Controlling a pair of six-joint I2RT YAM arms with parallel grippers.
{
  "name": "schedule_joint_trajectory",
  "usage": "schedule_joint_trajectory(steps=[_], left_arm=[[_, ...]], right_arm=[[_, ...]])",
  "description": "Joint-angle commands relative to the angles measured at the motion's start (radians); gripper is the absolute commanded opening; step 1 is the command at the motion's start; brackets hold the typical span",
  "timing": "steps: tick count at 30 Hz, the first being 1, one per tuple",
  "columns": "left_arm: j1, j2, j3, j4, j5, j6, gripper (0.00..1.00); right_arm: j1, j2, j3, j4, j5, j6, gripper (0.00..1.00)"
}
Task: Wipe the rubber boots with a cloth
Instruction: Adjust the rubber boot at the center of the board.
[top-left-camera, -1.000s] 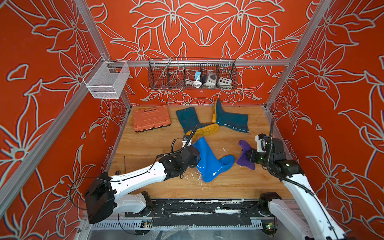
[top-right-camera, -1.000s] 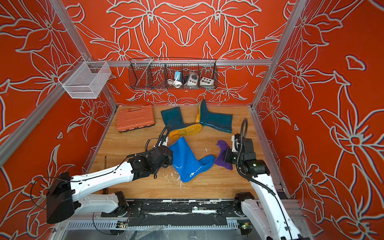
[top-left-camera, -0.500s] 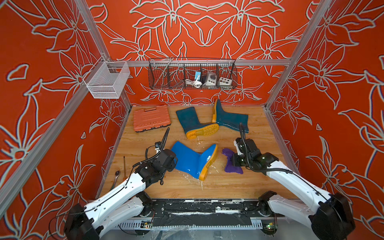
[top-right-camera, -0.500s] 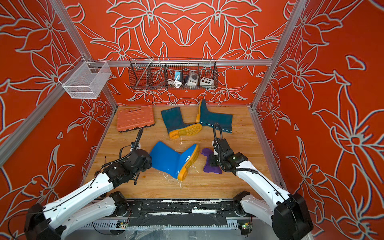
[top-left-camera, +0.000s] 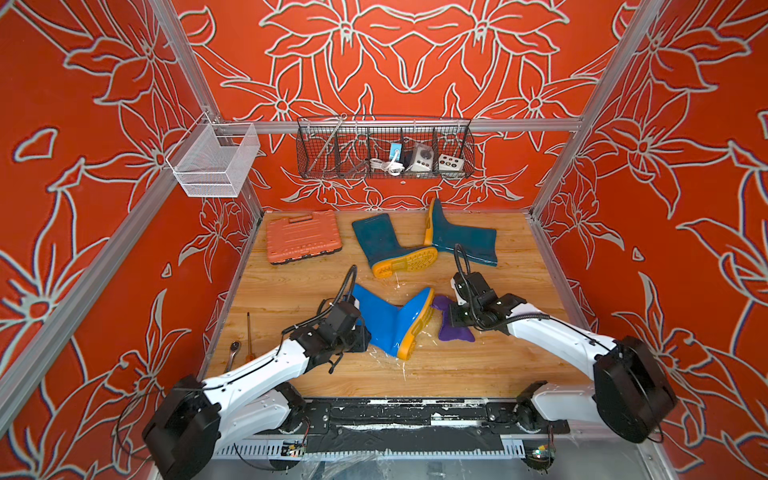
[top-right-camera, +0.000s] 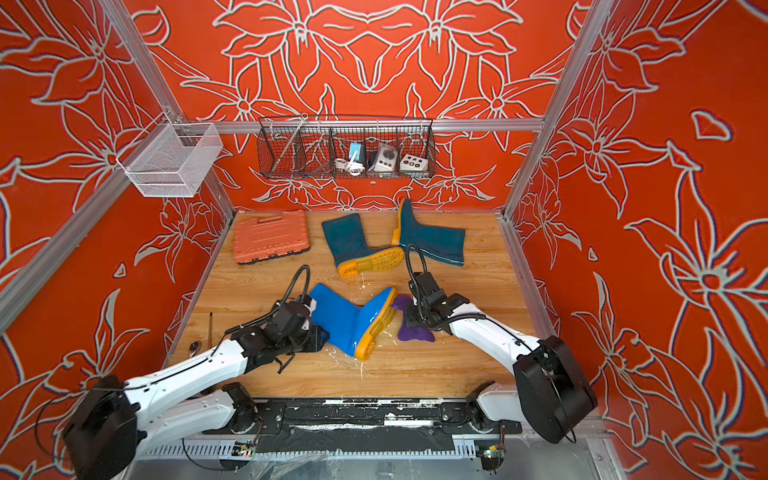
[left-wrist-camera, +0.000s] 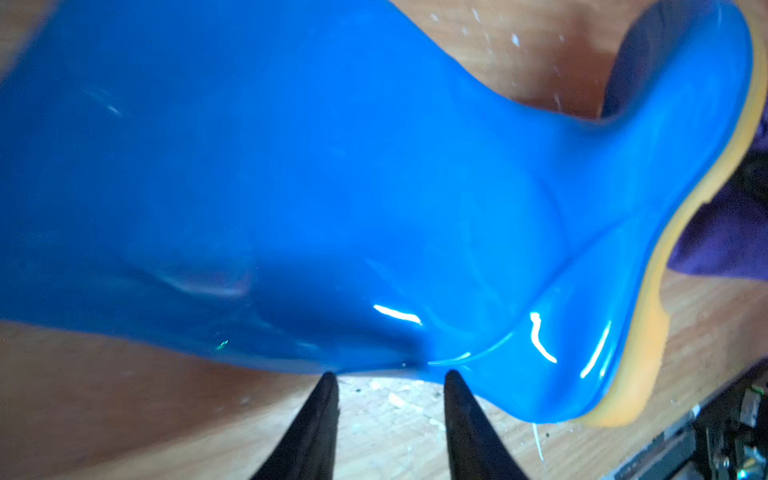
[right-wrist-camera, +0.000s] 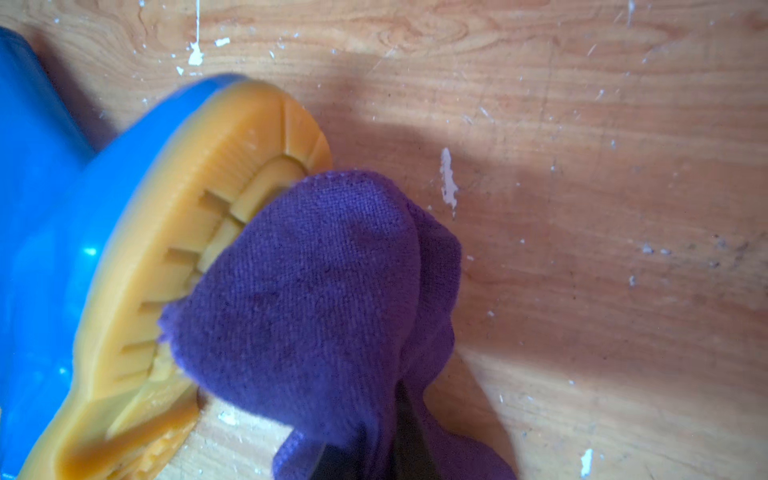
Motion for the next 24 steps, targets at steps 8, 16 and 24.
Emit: schedule_joint_trajectory(steps=[8, 16, 24], left_arm=[[-0.197, 0.352, 0.231, 0.256, 0.021, -0.042, 0.40], [-0.233, 0.417, 0.350, 0.237, 0.021, -0.002, 0.43], [0.097, 0.093, 0.176, -0.017, 0.059, 0.034, 0.62]], right_arm=[[-0.116, 0.134, 0.185, -0.027, -0.058, -0.121, 0.00], [-0.205, 0.108, 0.276, -0.117, -0.083, -0.187, 0.00], [-0.221, -0.085, 0.238, -0.167, -0.057, -0.138, 0.00]])
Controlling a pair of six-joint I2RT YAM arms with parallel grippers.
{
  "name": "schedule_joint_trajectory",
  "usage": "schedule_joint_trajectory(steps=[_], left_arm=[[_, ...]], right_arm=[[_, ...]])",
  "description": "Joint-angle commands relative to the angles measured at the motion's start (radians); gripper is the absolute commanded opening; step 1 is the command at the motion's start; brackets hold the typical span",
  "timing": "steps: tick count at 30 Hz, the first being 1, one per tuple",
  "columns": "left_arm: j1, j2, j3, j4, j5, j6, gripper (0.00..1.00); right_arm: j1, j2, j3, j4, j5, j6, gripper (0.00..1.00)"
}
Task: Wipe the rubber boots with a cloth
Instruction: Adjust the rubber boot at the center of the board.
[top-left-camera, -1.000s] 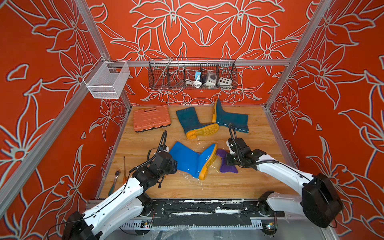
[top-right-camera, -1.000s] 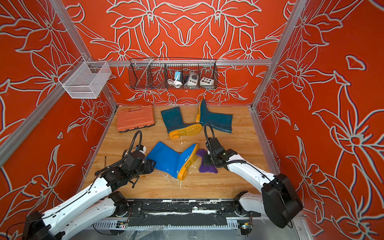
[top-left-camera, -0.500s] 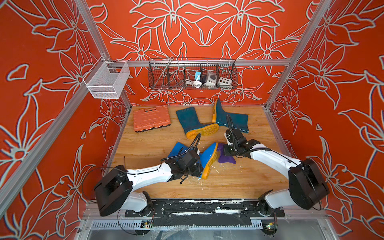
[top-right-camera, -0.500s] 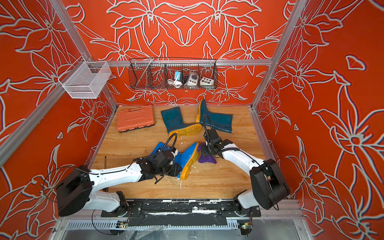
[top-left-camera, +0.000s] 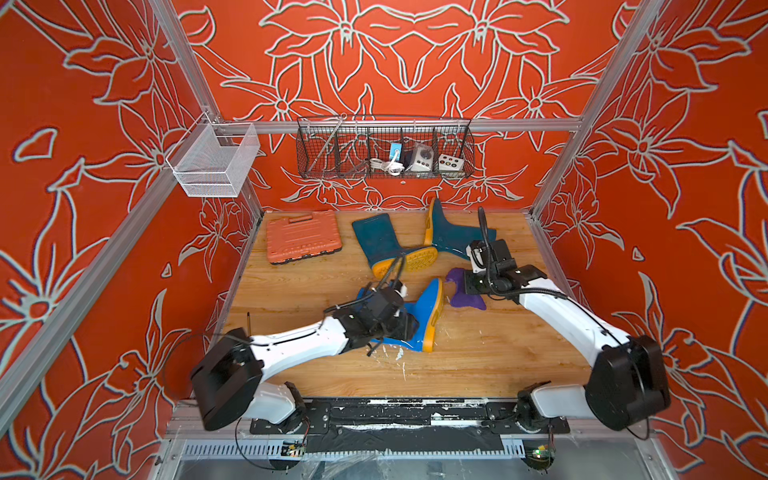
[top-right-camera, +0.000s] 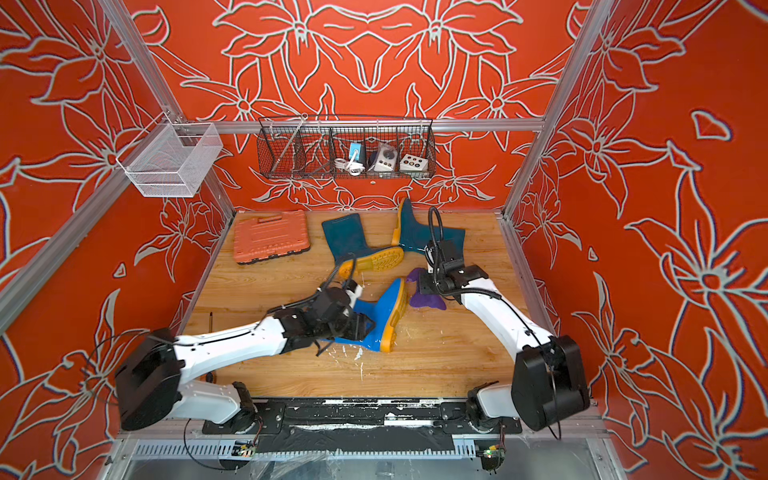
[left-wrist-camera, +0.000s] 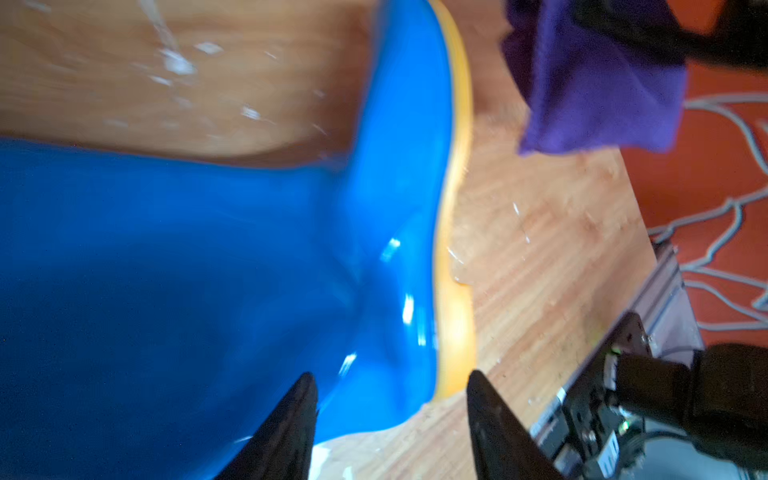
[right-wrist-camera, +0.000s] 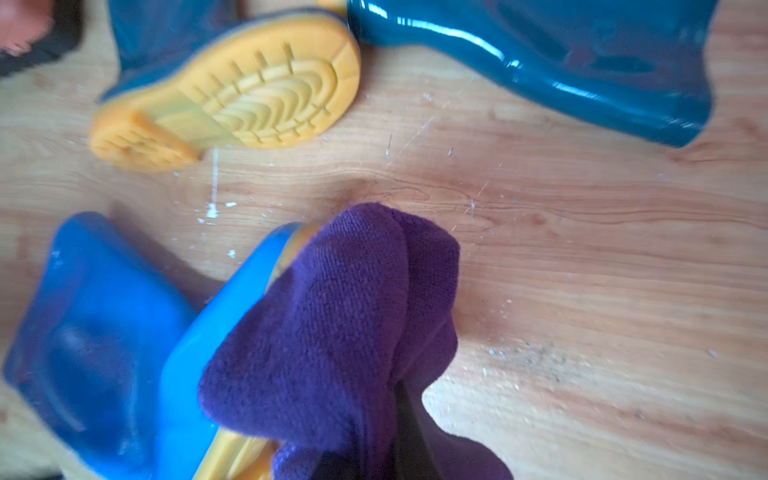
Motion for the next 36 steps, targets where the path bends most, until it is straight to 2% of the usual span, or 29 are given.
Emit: schedule_joint_trajectory(steps=[1, 4, 9, 12, 14, 17, 21, 25, 28, 32, 36], left_arm=[[0.202, -0.115, -0.075, -0.164, 0.048, 0.048, 0.64], [0.341, -0.133, -0.080, -0.218, 0.048, 0.084, 0.68], [0.508, 0.033, -0.038, -0.140, 0.255, 0.101, 0.70], [0.579, 0.112, -0.050, -0.031, 0.437, 0.063, 0.70], [0.580, 0.140, -0.067, 0.028, 0.507, 0.034, 0.70], [0.581, 0.164, -0.079, 0.036, 0.534, 0.020, 0.66], [0.578, 0.148, -0.132, 0.129, 0.615, -0.058, 0.52], [0.570, 0.092, -0.187, 0.131, 0.616, -0.101, 0.36], [0.563, 0.032, -0.238, 0.118, 0.599, -0.126, 0.27], [0.560, -0.043, -0.304, 0.099, 0.585, -0.131, 0.27], [0.560, -0.089, -0.343, 0.051, 0.537, -0.098, 0.46]], right_arm=[[0.006, -0.076, -0.023, -0.019, -0.013, 0.043, 0.00], [0.053, -0.090, -0.039, -0.008, 0.005, 0.082, 0.00], [0.088, -0.041, -0.073, 0.019, -0.007, 0.116, 0.00], [0.084, -0.028, -0.106, 0.053, -0.012, 0.125, 0.00], [0.072, -0.011, -0.109, 0.070, -0.033, 0.124, 0.00], [0.057, 0.032, -0.091, 0.087, -0.063, 0.113, 0.00], [0.019, 0.121, -0.044, 0.107, -0.123, 0.092, 0.00], [-0.007, 0.191, 0.027, 0.087, -0.142, 0.056, 0.00], [-0.010, 0.173, 0.068, 0.037, -0.095, 0.033, 0.00], [-0.006, 0.061, 0.040, 0.016, -0.047, 0.041, 0.00], [0.049, -0.056, 0.018, -0.031, 0.021, 0.060, 0.00]])
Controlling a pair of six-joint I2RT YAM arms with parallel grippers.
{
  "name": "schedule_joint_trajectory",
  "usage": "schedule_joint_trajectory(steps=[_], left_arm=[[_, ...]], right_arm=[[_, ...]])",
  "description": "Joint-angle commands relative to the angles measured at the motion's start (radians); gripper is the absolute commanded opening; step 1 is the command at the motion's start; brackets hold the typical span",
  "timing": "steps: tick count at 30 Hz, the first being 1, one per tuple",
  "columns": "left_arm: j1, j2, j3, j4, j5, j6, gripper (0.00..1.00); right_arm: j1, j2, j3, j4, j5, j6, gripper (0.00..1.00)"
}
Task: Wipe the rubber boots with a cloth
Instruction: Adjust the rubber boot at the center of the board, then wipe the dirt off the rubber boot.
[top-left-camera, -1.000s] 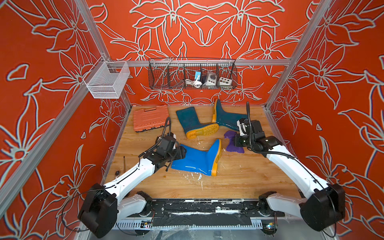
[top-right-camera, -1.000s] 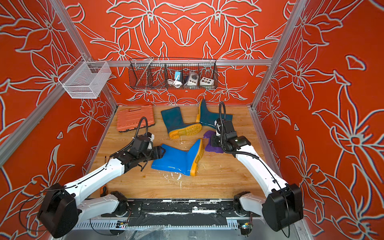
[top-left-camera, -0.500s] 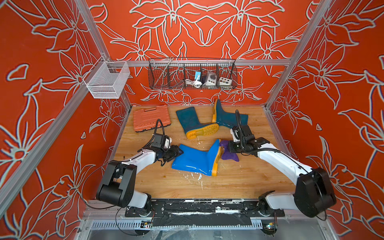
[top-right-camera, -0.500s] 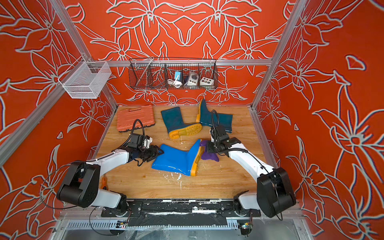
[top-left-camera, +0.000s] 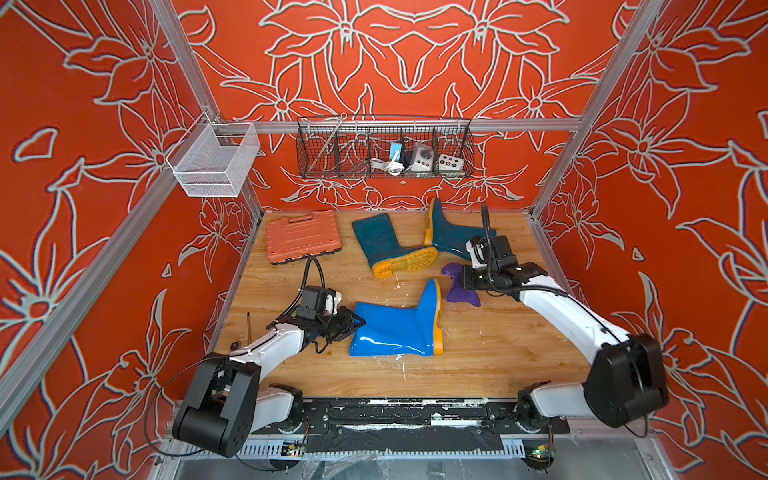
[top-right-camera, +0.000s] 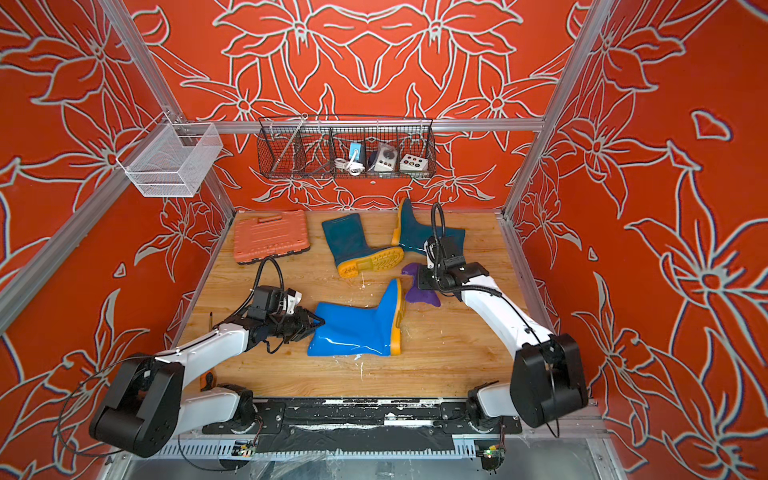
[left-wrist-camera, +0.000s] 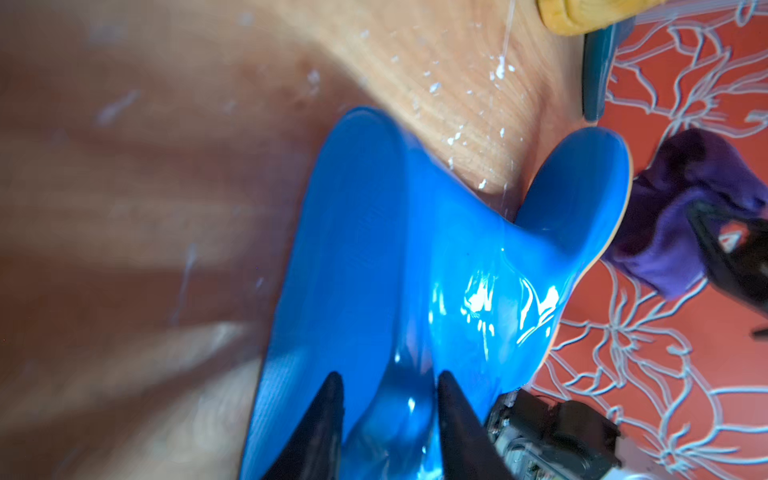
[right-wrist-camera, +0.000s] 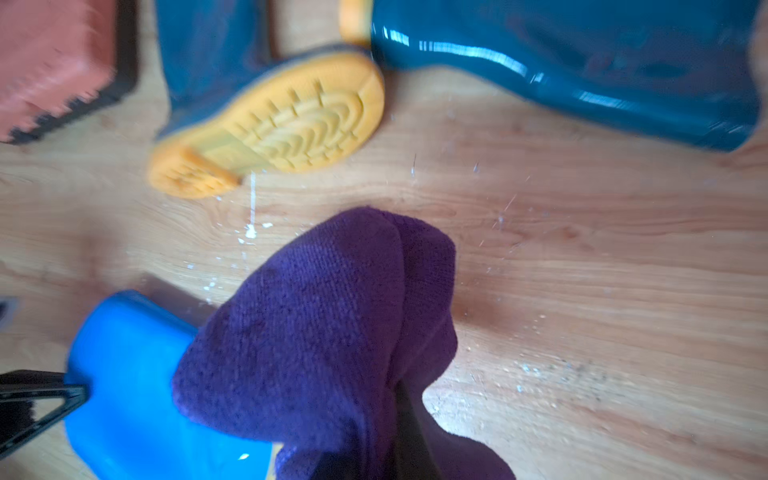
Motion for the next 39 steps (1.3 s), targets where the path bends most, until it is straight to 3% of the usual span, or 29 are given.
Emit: schedule_joint_trajectory(steps=[1, 8, 11, 16, 21, 24, 27, 36, 39], left_arm=[[-0.002, -0.027, -0.021, -0.039, -0.028, 0.023, 0.48], [-0.002, 0.012, -0.053, 0.051, 0.025, -0.007, 0.57], [-0.002, 0.016, -0.072, 0.097, 0.051, -0.028, 0.47], [-0.002, -0.022, -0.090, 0.093, 0.046, -0.040, 0.21], [-0.002, -0.062, -0.100, 0.075, 0.044, -0.044, 0.01], [-0.002, -0.069, -0.105, 0.069, 0.043, -0.043, 0.00], [-0.002, -0.069, -0.113, 0.076, 0.048, -0.044, 0.00], [-0.005, -0.112, -0.124, 0.066, 0.041, -0.036, 0.00], [-0.008, -0.134, -0.128, 0.055, 0.024, -0.035, 0.00]], right_arm=[[0.066, -0.083, -0.008, -0.067, 0.089, 0.008, 0.00], [0.298, -0.037, 0.064, -0.054, 0.136, 0.078, 0.00], [0.399, 0.080, 0.130, -0.015, 0.145, 0.090, 0.00], [0.563, 0.352, 0.328, 0.011, 0.140, 0.081, 0.00], [0.649, 0.595, 0.509, 0.023, 0.089, 0.095, 0.00], [0.663, 0.692, 0.565, 0.018, 0.062, 0.107, 0.00], [0.657, 0.715, 0.535, 0.006, 0.114, 0.099, 0.00], [0.440, 0.498, 0.194, -0.006, 0.233, 0.047, 0.00], [0.425, 0.441, 0.180, -0.006, 0.246, 0.041, 0.00]])
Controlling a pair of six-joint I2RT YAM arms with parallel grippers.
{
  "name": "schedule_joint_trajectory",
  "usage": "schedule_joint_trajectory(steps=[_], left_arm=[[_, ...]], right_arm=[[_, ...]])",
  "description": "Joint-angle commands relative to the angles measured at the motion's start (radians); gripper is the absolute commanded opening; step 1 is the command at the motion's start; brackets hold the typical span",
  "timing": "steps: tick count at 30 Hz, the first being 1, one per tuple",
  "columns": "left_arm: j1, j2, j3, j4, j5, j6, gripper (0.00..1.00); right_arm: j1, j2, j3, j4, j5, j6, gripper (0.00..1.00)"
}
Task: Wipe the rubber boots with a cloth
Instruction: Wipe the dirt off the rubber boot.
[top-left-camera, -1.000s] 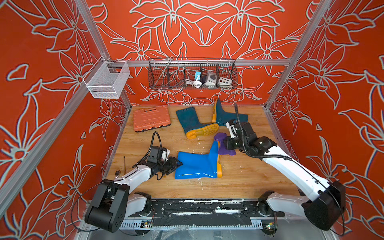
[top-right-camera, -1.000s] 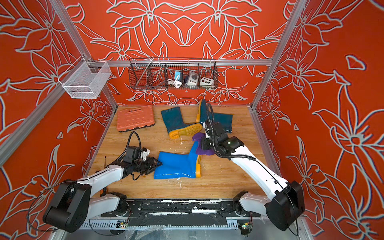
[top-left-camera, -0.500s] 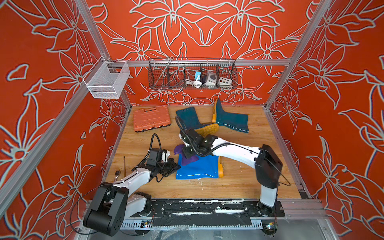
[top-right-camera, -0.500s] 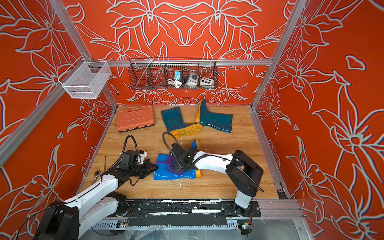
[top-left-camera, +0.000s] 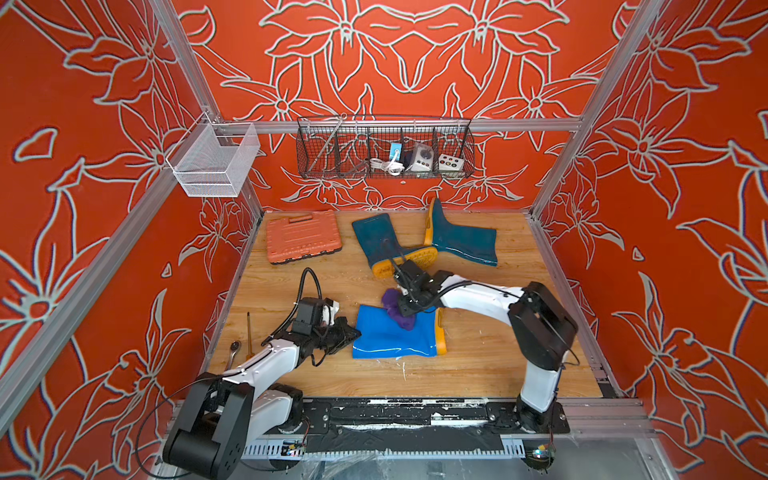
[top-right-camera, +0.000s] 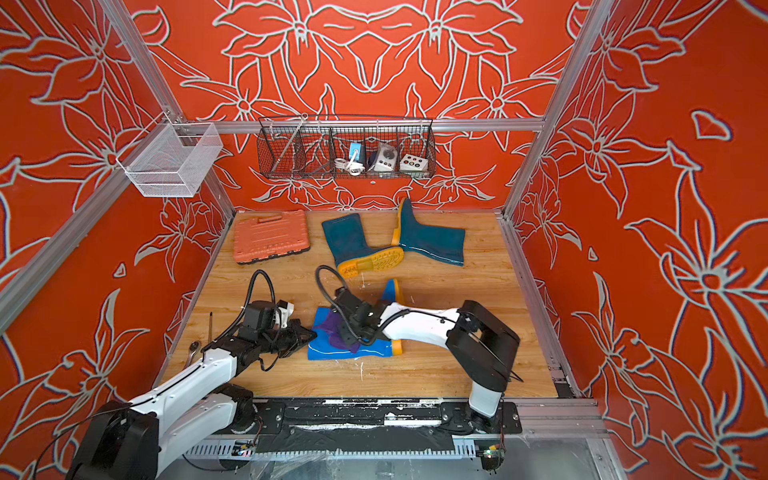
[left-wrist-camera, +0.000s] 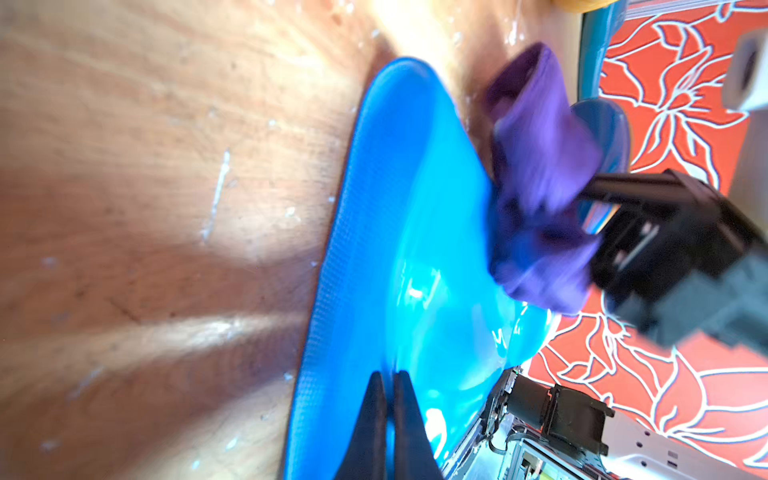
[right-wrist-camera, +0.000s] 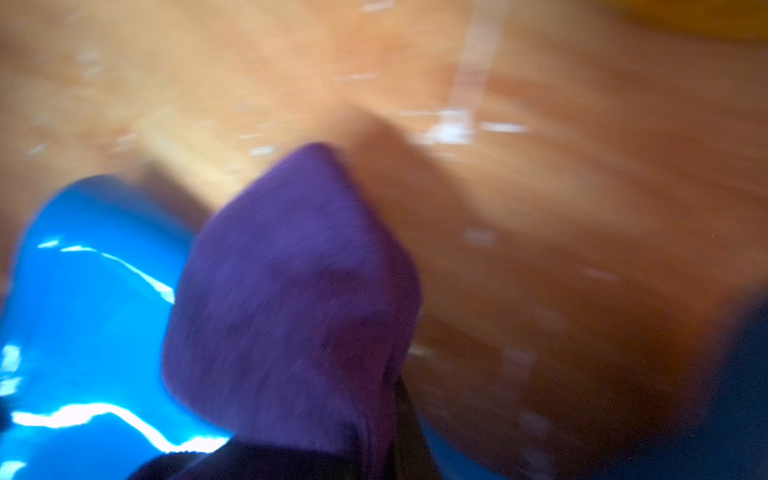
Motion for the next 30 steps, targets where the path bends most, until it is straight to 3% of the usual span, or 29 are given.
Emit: schedule_joint_trajectory(steps=[1, 11, 15, 19, 22, 25, 30], left_arm=[[-0.009, -0.032, -0.014, -0.020, -0.012, 0.007, 0.00], [-0.016, -0.069, -0.040, -0.026, -0.056, -0.013, 0.00], [-0.018, -0.079, -0.046, -0.037, -0.067, -0.012, 0.00], [-0.018, -0.084, -0.048, -0.040, -0.066, -0.012, 0.00], [-0.020, -0.097, -0.060, -0.036, -0.072, -0.021, 0.00], [-0.022, -0.106, -0.076, -0.023, -0.079, -0.033, 0.00], [-0.023, -0.104, -0.071, -0.031, -0.085, -0.044, 0.00]], right_arm=[[0.013, -0.040, 0.008, -0.030, 0.056, -0.012, 0.00], [0.258, 0.341, 0.482, -0.110, -0.018, 0.008, 0.00], [0.220, 0.304, 0.376, -0.093, 0.005, 0.004, 0.00], [0.093, 0.144, 0.143, -0.047, 0.036, 0.009, 0.00], [0.017, 0.049, 0.057, -0.022, 0.046, 0.011, 0.00], [0.022, 0.036, 0.103, -0.033, 0.025, 0.012, 0.00], [0.195, 0.171, 0.302, -0.025, -0.031, 0.042, 0.00]])
